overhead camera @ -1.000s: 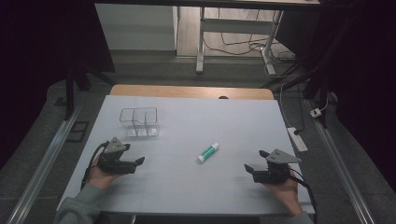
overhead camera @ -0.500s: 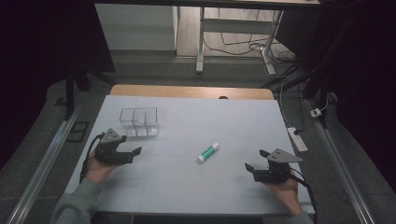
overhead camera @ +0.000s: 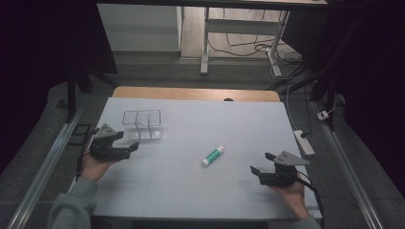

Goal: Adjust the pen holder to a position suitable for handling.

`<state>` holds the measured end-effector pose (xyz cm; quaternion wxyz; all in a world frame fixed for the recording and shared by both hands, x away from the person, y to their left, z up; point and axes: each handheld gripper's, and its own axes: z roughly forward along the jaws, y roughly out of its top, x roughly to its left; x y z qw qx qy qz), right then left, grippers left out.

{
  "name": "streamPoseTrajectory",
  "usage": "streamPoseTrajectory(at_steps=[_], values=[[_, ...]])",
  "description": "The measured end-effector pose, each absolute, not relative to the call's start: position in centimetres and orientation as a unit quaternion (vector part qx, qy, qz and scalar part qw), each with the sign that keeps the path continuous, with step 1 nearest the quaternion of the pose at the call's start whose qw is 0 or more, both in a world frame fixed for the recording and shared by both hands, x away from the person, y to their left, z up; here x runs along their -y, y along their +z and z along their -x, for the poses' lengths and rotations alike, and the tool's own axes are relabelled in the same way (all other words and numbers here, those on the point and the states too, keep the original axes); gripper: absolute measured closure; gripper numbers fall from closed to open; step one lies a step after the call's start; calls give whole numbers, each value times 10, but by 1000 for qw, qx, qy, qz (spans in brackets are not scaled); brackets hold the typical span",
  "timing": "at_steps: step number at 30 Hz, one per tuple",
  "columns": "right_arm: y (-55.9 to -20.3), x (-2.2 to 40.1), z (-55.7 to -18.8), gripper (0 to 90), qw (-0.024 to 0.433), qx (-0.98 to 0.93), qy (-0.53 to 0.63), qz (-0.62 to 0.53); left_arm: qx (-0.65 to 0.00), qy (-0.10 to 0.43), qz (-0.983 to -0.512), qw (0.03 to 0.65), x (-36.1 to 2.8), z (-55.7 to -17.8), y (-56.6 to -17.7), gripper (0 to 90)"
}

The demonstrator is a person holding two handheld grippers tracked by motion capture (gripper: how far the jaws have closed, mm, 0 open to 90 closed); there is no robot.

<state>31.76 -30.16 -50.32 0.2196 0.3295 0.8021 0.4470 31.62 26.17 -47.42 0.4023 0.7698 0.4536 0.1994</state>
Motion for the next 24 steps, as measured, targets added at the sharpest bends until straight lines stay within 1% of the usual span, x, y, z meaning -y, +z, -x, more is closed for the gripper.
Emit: streamPoseTrajectory(at_steps=[10,18,22,24], values=[[-504,301,-318,184,218,-805,445,-326,-469,216,-753,409,-283,-326,-458,249],[-505,301,-319,187,217,-804,445,-328,-486,231,-732,418,-304,-334,-450,312],[-505,301,-320,190,217,-804,444,-330,-496,223,-719,433,-312,-341,-450,329],[-505,301,-320,191,217,-804,443,-331,-499,227,-720,426,-315,-344,-450,343]])
